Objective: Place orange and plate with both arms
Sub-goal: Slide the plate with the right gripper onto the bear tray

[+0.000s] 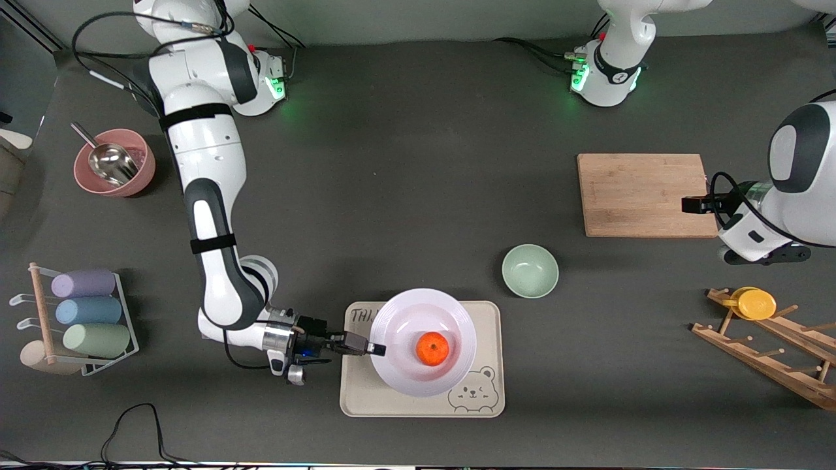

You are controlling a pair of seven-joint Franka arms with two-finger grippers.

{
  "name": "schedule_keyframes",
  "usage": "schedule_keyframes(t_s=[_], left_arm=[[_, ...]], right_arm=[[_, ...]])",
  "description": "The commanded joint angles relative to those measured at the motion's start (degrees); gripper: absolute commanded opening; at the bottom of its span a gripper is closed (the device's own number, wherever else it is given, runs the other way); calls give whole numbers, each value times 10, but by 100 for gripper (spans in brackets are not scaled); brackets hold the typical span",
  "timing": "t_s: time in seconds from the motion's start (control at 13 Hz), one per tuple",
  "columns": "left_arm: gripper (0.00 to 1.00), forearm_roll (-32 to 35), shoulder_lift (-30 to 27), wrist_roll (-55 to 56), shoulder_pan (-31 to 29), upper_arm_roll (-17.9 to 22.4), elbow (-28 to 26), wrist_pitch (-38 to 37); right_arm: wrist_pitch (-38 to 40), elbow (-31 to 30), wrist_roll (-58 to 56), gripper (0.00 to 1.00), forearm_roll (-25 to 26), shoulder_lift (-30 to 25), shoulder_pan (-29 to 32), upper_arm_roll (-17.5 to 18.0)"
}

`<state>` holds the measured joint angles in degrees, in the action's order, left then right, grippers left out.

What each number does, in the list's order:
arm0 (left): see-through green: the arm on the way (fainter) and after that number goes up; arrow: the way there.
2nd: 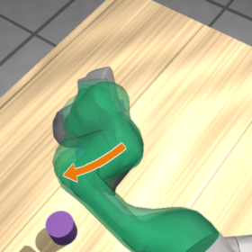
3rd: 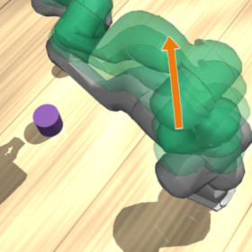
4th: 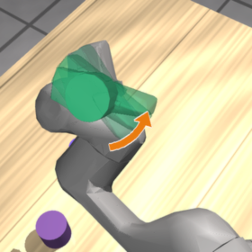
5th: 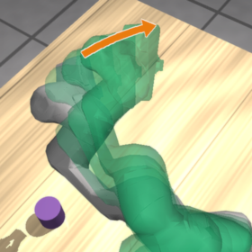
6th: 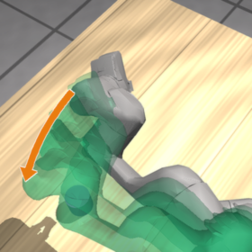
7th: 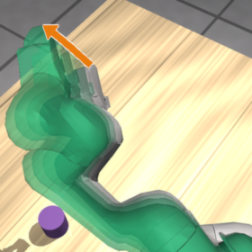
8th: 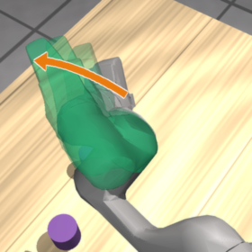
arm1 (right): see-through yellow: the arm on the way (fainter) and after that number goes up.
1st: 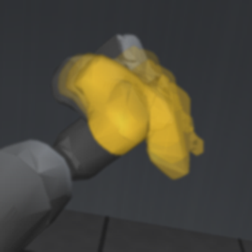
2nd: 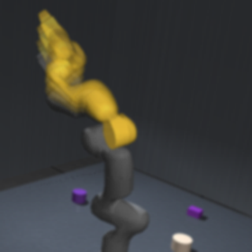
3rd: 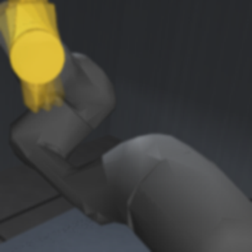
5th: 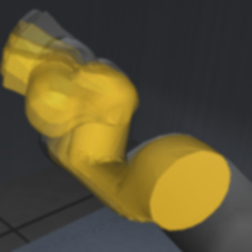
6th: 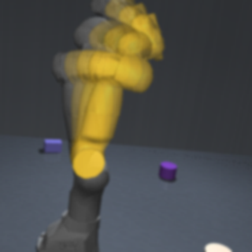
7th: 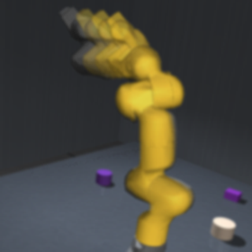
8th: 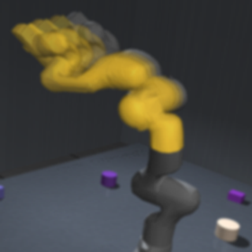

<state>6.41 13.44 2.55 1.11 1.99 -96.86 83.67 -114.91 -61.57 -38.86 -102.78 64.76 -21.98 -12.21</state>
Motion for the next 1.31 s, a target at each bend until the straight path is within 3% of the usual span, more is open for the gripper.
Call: schedule_keyframes(t_s=[0.0,0.92,1.0,1.23], left_arm=[[100,4,3,-10,-2,-1,11,-15],[100,4,3,-11,-2,-1,11,-16],[100,4,3,-11,-2,-1,11,-16],[100,4,3,-11,-2,-1,11,-16]], right_arm=[[-33,64,19,0,3,44,7,7],[-44,28,-40,1,8,70,1,8],[-44,20,-40,33,8,69,1,9],[-44,17,-35,51,8,68,1,9]])
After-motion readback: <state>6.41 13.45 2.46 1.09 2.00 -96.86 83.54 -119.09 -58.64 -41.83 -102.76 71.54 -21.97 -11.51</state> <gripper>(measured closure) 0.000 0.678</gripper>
